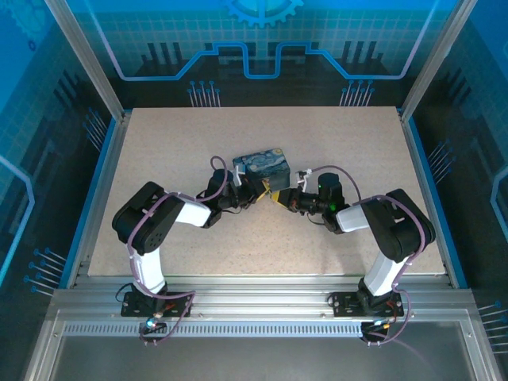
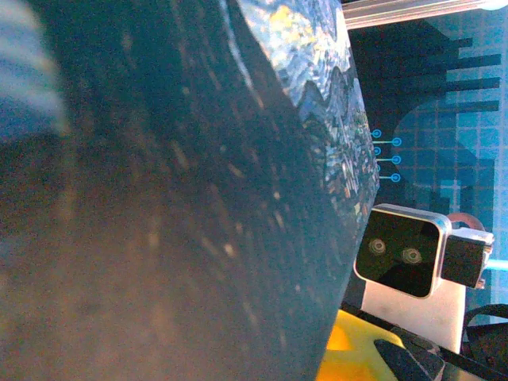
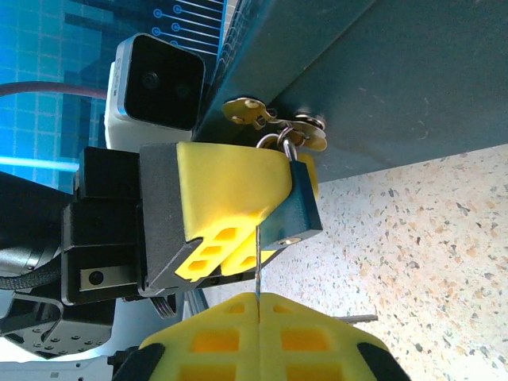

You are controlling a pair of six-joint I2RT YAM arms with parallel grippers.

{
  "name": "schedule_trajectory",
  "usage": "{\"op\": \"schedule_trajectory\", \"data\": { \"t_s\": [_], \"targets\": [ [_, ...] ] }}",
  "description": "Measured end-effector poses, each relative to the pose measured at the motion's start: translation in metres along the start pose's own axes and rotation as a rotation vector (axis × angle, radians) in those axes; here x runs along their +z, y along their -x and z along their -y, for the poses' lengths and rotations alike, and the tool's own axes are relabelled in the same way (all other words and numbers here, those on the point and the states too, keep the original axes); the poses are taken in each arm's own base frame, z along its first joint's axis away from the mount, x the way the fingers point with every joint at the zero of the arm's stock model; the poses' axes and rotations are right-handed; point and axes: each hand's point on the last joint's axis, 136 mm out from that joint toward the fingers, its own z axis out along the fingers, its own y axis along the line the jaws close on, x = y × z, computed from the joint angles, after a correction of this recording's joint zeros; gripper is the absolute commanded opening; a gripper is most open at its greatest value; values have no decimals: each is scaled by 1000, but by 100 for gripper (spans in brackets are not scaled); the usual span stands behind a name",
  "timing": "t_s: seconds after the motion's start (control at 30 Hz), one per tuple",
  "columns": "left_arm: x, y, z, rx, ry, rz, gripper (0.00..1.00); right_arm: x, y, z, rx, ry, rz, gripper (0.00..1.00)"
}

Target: Unlock the padlock with the key

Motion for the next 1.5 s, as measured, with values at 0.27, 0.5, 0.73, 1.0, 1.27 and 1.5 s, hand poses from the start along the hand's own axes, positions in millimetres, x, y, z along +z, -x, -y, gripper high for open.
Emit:
{"op": "schedule_trajectory", "data": {
  "t_s": [0.27,0.5,0.73,1.0,1.27,1.5],
  "targets": [
    [0,0,1,1,-3,1,0,-3,-8,8,18,-16,-10,0],
    [0,1,1,1,-7,2,0,-2,-8,9,21,-18,-12,0],
    [1,1,1,-13,-16,-1,0,1,-3,7,15,-12,-9,0],
    [1,2,3,-15,-26,0,0,2,-1,5,13,-11,-8,0],
    [1,4,4,-12,-38,8,0,3,2,6,36,-4,-4,0],
    [1,8,7,-25,-57,18,0,2,9,7,105,5,10,0]
  ]
}}
